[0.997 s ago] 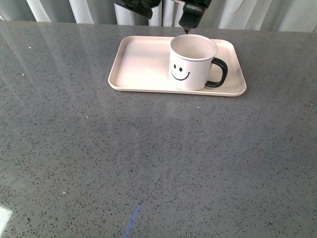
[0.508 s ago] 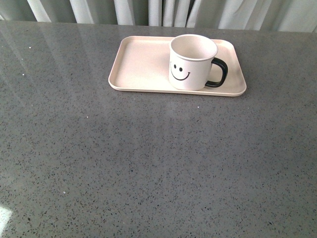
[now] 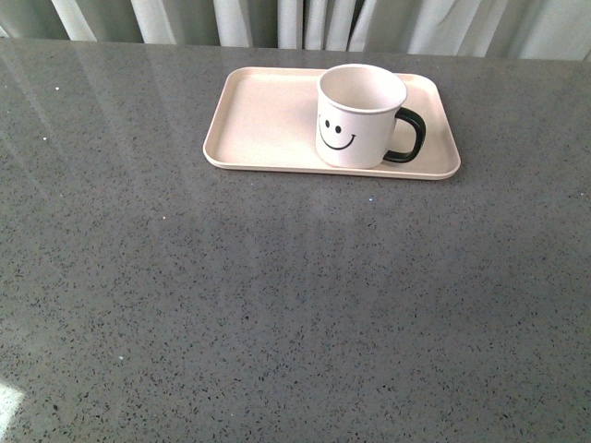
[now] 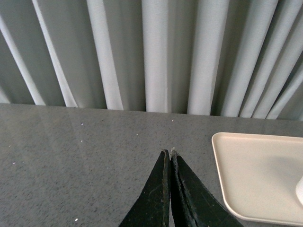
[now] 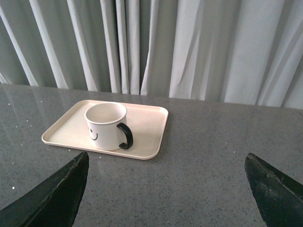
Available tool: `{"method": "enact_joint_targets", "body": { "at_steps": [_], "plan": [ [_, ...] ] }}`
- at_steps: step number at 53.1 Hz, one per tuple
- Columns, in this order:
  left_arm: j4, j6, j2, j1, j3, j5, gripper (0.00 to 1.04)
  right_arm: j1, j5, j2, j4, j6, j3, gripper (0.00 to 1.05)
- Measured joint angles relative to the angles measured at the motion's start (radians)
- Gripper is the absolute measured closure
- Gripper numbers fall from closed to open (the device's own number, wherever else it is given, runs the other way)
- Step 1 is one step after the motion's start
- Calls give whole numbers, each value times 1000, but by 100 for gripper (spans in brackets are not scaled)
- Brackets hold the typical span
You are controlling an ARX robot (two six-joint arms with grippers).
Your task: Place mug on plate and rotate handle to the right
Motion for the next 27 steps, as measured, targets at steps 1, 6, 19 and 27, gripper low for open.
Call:
{"method": "enact_joint_targets", "body": {
  "at_steps": [1, 6, 19, 27],
  "plan": [
    [0, 0, -14, 6, -14, 6, 103, 0, 0, 0, 0, 0, 0, 9],
    [-5, 0, -90, 37, -82, 29, 103, 0, 0, 0, 0, 0, 0, 9],
    [-54, 0, -233, 76, -178, 74, 103, 0, 0, 0, 0, 0, 0, 9],
    [-64, 0, -329, 127, -249, 143, 103, 0, 0, 0, 0, 0, 0, 9]
  ]
}}
